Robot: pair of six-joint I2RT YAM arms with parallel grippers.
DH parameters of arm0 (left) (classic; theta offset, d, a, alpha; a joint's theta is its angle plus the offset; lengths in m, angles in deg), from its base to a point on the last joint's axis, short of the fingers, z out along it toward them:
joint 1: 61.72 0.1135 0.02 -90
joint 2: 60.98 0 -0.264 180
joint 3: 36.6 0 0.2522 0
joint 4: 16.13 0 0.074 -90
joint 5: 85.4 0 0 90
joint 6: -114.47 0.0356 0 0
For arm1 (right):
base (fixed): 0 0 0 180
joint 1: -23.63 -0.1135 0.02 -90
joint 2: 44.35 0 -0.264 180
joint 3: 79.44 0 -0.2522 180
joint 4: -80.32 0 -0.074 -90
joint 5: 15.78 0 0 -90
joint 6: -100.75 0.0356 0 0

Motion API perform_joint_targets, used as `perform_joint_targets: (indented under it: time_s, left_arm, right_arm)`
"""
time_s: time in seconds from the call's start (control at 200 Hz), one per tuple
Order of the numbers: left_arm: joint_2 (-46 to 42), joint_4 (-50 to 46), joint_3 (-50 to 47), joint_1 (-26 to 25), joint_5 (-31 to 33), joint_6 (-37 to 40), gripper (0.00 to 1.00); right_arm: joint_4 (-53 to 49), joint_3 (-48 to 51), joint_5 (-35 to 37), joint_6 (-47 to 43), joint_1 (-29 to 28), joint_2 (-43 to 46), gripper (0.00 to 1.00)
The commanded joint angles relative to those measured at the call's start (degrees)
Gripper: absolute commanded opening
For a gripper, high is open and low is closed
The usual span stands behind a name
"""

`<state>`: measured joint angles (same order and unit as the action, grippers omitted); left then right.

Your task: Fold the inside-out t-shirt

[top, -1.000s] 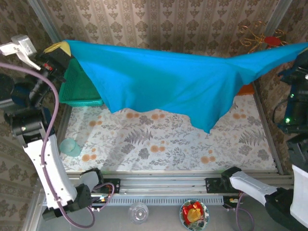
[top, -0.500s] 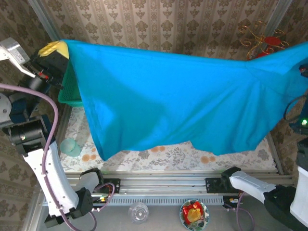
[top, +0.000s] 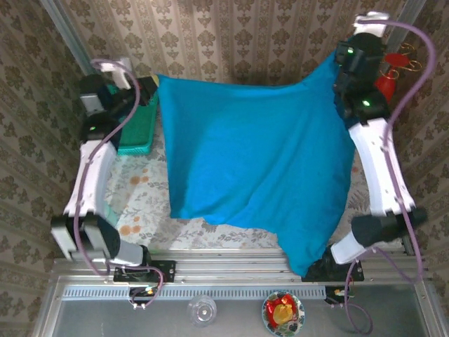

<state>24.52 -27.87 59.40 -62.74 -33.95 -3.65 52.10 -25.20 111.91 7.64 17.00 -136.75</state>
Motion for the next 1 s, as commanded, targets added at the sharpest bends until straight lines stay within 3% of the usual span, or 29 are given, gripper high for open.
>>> perform_joint_targets:
  time_s: [0.0,0.045,0.135,0.175,0.25,0.32,0.41,0.615,0.735,0.995]
  left_arm:
    - [10.79,0.54,2.33,-1.29,6.06,5.61,0.0]
    - [17.61,-3.33,7.74,-1.76,8.23,6.72,0.01]
    - [29.85,-10.82,21.57,-1.75,10.18,5.22,0.24]
    - [33.22,-12.81,25.34,-1.83,10.87,4.6,0.3]
    - [35.26,-14.8,29.52,-2.51,12.12,4.12,0.38]
    - [34.15,-15.87,30.01,-3.41,13.1,4.47,0.4]
    - [31.36,-17.22,28.27,-4.46,13.51,5.53,0.41]
    - [23.58,-24.27,18.36,-7.91,14.77,10.12,0.4]
    - [19.68,-28.3,10.4,-11.55,15.88,12.99,0.39]
    - [5.88,-31.68,-10.54,-18.99,24.23,14.23,0.37]
  right_arm:
    - [-0.32,-2.73,-4.25,7.24,2.25,-10.94,0.0]
    - [-2.05,-6.97,-5.47,8.0,2.63,-17.25,0.0]
    - [-14.9,-24.76,-8.26,10.5,2.85,-30.74,0.29]
    - [-22.27,-33.46,-9.51,11.6,2.85,-35.79,0.41]
    - [-32.52,-45.61,-12.19,13.35,2.68,-41.85,0.45]
    - [-36.76,-46.97,-14.67,14.06,2.46,-42.36,0.46]
    - [-38.2,-39.57,-18.44,15.16,2.17,-38.26,0.47]
    - [-29.87,-7.44,-29.33,19.5,1.89,-21.6,0.48]
    - [-28.3,5.85,-34.29,23.0,1.89,-15.22,0.49]
    - [-28.54,30.71,-43.28,27.56,1.91,-2.12,0.5]
